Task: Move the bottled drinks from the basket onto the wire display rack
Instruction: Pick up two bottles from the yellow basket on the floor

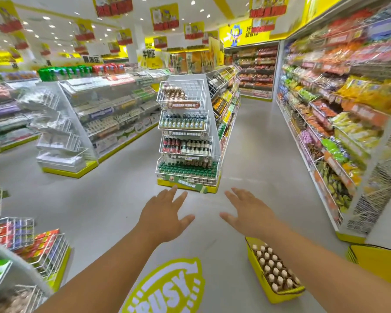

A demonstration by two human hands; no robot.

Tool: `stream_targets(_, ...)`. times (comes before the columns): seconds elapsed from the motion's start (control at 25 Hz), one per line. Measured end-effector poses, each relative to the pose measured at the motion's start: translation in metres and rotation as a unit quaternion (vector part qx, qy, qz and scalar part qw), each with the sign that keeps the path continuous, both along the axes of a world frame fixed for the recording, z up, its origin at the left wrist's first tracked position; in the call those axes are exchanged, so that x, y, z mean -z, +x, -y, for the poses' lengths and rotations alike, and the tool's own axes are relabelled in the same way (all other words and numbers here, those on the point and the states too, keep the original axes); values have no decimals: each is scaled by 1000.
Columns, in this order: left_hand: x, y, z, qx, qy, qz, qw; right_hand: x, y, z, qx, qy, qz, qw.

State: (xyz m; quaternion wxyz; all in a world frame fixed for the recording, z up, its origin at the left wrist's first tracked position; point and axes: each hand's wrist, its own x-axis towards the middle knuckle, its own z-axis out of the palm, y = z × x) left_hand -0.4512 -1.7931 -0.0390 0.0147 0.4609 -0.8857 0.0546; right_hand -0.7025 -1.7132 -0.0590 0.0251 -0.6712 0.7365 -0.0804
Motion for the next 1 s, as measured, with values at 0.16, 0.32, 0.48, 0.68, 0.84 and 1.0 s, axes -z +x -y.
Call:
stream_targets(0.16, 0, -40, 90, -12, 5, -4, 1000, 5, -44, 97, -15, 9, 10, 1000)
stream_targets(0.32, -3, -81, 172, -18, 12, -4, 1000, 0, -90, 172, -17, 7, 10, 1000)
stream_targets(0.48, 4, -125, 253, 5, 22, -7, 1000, 8, -128, 238, 5, 8, 15, 1000)
stream_targets(0.68, 20, -186, 368, 63, 32, -4, 998, 27, -170, 320, 63, -4, 29, 998)
stream_targets(0.84, 29, -250, 469, 147, 52, 3, 988, 39, -209, 367, 160, -6, 70, 985)
stream_targets(1.0, 41, -333, 525, 253, 61, 19, 965, 58, -251, 379, 265, 9, 84, 960)
